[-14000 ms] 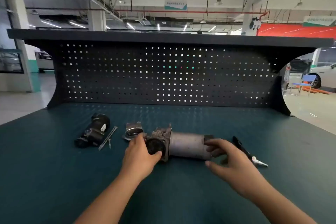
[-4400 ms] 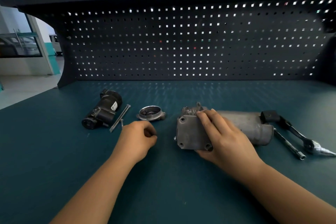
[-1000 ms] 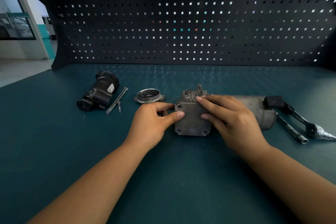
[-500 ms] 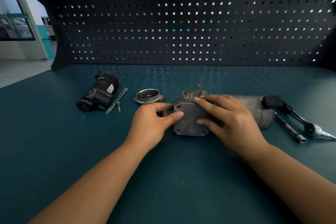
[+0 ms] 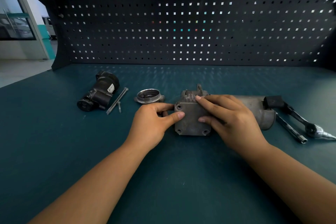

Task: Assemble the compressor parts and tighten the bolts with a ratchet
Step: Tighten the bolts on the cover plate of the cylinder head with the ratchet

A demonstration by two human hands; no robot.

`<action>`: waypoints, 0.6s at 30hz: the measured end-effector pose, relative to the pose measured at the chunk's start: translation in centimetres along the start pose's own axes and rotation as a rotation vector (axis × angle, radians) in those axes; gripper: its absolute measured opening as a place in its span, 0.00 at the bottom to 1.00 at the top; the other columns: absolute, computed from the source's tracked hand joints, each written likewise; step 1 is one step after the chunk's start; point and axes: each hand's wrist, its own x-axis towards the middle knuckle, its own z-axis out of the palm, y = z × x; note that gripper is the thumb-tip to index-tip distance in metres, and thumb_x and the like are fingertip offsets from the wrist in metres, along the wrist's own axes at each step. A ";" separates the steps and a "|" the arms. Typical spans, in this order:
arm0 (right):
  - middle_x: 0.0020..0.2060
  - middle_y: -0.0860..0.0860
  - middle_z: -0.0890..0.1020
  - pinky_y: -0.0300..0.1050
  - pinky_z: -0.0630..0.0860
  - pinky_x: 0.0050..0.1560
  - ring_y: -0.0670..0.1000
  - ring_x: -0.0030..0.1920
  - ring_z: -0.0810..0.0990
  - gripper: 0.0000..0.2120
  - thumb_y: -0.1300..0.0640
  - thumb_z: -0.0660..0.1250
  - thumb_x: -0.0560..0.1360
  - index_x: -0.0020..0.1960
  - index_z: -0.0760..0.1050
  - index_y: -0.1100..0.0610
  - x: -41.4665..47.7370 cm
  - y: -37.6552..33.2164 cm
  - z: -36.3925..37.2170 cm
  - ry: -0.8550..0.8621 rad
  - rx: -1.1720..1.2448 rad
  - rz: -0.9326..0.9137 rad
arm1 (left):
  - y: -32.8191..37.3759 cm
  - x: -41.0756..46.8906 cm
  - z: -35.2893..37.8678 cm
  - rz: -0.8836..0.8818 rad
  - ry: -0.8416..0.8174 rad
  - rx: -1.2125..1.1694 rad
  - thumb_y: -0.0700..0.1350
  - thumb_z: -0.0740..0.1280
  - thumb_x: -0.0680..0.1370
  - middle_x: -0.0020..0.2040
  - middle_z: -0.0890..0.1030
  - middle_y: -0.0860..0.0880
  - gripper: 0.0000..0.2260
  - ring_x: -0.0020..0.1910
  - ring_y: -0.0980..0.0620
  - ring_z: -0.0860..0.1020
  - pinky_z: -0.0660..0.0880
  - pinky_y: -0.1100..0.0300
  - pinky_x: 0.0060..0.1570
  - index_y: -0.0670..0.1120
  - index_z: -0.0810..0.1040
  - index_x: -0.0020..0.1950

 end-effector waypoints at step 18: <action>0.50 0.55 0.82 0.51 0.79 0.48 0.58 0.47 0.81 0.18 0.58 0.69 0.71 0.60 0.78 0.62 -0.1 -0.3 0.0 -0.007 0.024 0.042 | 2.4 0.2 -4.5 -0.224 -0.172 -0.588 0.27 0.58 0.76 0.49 0.84 0.43 0.13 0.47 0.51 0.83 0.78 0.67 0.41 0.37 0.78 0.53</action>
